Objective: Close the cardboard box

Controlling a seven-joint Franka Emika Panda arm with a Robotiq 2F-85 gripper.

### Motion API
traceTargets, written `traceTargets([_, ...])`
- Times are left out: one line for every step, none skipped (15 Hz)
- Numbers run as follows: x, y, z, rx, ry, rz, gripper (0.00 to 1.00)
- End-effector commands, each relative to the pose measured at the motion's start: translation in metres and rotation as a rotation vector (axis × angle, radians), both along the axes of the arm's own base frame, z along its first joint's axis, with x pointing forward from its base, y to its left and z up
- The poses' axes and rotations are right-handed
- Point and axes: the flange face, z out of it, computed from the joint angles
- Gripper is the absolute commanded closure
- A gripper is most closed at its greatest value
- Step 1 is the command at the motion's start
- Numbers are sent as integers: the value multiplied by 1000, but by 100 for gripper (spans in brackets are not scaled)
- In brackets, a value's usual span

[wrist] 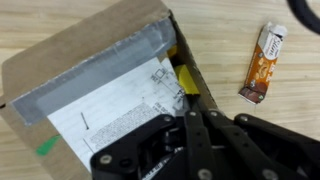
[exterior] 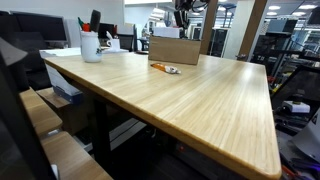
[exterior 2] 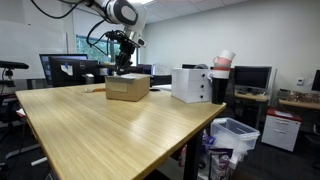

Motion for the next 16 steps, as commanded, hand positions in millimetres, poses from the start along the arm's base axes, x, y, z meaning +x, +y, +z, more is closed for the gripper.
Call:
traceTargets([-12, 12, 0, 72, 21, -195, 98])
traceTargets([-12, 18, -1, 85, 24, -236, 98])
traceTargets([-11, 24, -3, 100, 25, -288, 98])
traceTargets([-10, 28, -4, 108, 22, -330, 98])
traceTargets([-9, 33, -5, 120, 19, -376, 98])
traceTargets([-7, 44, -11, 135, 17, -463, 98])
traceTargets([-6, 48, -12, 141, 17, -499, 98])
traceTargets([-4, 57, -16, 153, 12, -584, 98])
traceTargets([-4, 60, -12, 137, -15, -618, 98])
traceTargets([-2, 68, -9, 110, -57, -693, 98])
traceTargets([-3, 70, 1, 91, -81, -646, 98])
traceTargets([-6, 76, 25, 58, -125, -622, 98])
traceTargets([-6, 76, 30, 52, -131, -612, 98])
traceTargets([-12, 72, 61, 10, -178, -546, 97])
traceTargets([-13, 68, 66, -6, -189, -522, 98])
traceTargets([-16, 65, 78, -44, -203, -517, 98])
